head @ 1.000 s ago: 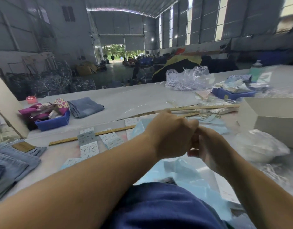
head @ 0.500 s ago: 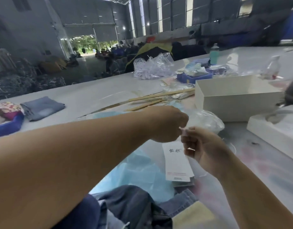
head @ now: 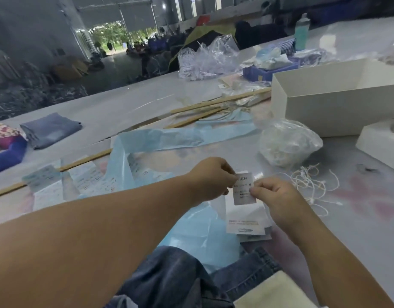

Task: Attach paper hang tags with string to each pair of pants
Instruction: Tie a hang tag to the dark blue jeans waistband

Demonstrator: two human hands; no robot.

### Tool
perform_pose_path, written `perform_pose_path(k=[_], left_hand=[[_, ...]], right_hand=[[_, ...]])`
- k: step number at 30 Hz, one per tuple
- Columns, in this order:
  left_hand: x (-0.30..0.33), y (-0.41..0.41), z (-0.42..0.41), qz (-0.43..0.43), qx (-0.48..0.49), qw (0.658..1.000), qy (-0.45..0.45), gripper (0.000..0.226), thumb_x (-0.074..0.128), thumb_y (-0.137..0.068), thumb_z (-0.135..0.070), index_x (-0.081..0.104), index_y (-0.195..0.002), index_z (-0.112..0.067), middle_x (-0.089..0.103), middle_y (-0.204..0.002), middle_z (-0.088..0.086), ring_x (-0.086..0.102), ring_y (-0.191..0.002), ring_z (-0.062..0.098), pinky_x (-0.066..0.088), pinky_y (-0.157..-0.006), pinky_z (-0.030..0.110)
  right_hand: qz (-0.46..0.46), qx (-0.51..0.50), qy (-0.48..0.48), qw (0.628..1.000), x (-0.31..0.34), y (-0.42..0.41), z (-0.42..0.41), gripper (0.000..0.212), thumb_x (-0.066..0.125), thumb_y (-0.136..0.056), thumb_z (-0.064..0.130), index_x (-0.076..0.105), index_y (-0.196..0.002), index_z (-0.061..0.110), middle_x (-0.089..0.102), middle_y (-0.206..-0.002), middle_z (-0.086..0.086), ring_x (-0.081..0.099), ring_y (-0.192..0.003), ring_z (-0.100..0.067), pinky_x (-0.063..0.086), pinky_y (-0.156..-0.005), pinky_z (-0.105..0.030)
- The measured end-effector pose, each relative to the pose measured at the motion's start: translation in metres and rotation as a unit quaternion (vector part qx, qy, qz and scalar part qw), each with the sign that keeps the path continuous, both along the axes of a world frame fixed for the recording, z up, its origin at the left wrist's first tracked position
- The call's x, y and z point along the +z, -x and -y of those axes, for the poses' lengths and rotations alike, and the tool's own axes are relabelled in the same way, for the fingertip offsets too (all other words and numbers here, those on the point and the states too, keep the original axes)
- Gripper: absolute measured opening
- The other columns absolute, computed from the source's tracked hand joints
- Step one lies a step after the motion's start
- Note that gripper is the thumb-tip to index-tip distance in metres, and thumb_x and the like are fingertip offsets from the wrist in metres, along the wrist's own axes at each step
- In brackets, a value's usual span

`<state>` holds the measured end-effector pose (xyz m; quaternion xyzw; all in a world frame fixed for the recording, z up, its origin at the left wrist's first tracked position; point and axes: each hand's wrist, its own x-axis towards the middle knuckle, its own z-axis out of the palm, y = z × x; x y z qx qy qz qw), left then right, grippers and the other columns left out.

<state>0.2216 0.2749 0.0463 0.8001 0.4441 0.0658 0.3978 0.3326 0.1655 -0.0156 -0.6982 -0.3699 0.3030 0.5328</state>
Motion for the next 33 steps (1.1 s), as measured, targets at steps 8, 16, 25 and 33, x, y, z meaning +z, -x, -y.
perform_pose_path(k=[8,16,25,33], left_hand=[[-0.023,-0.003,-0.004,0.005,0.028,0.996,-0.081,0.016,0.056,-0.096,-0.020,0.055,-0.081,-0.024,0.067,-0.099,0.001,0.056,-0.077,0.012,0.046,-0.058,0.022],[-0.025,-0.002,-0.003,0.013,0.017,1.000,0.014,0.011,0.057,-0.094,-0.013,0.059,-0.084,-0.019,0.068,-0.101,0.007,0.055,-0.077,0.018,0.046,-0.062,0.025],[-0.038,-0.003,0.001,0.001,0.008,1.000,0.020,0.018,0.054,-0.097,-0.017,0.055,-0.080,-0.023,0.067,-0.103,0.005,0.054,-0.080,0.018,0.043,-0.060,0.023],[-0.043,-0.002,-0.001,-0.007,0.003,1.000,0.019,0.018,0.051,-0.097,-0.014,0.053,-0.082,-0.023,0.057,-0.085,-0.004,0.052,-0.076,0.014,0.038,-0.054,0.020]], right_hand=[[0.055,-0.054,0.043,0.996,-0.010,-0.001,-0.008,0.025,0.066,-0.086,0.020,0.071,-0.064,0.011,0.066,-0.068,0.002,0.062,-0.072,-0.021,0.046,-0.060,-0.031],[0.064,-0.089,0.008,0.994,-0.013,-0.006,-0.006,0.019,0.070,-0.084,0.026,0.069,-0.066,0.021,0.064,-0.090,0.002,0.058,-0.083,-0.014,0.039,-0.064,-0.027],[0.127,-0.112,0.047,0.984,-0.024,-0.001,-0.012,0.020,0.071,-0.083,0.022,0.062,-0.065,0.022,0.059,-0.097,0.002,0.053,-0.098,-0.023,0.037,-0.064,-0.028],[0.143,-0.088,0.061,0.984,-0.024,0.000,-0.014,0.017,0.066,-0.083,0.014,0.063,-0.067,0.015,0.059,-0.096,0.001,0.053,-0.101,-0.026,0.044,-0.079,-0.035]])
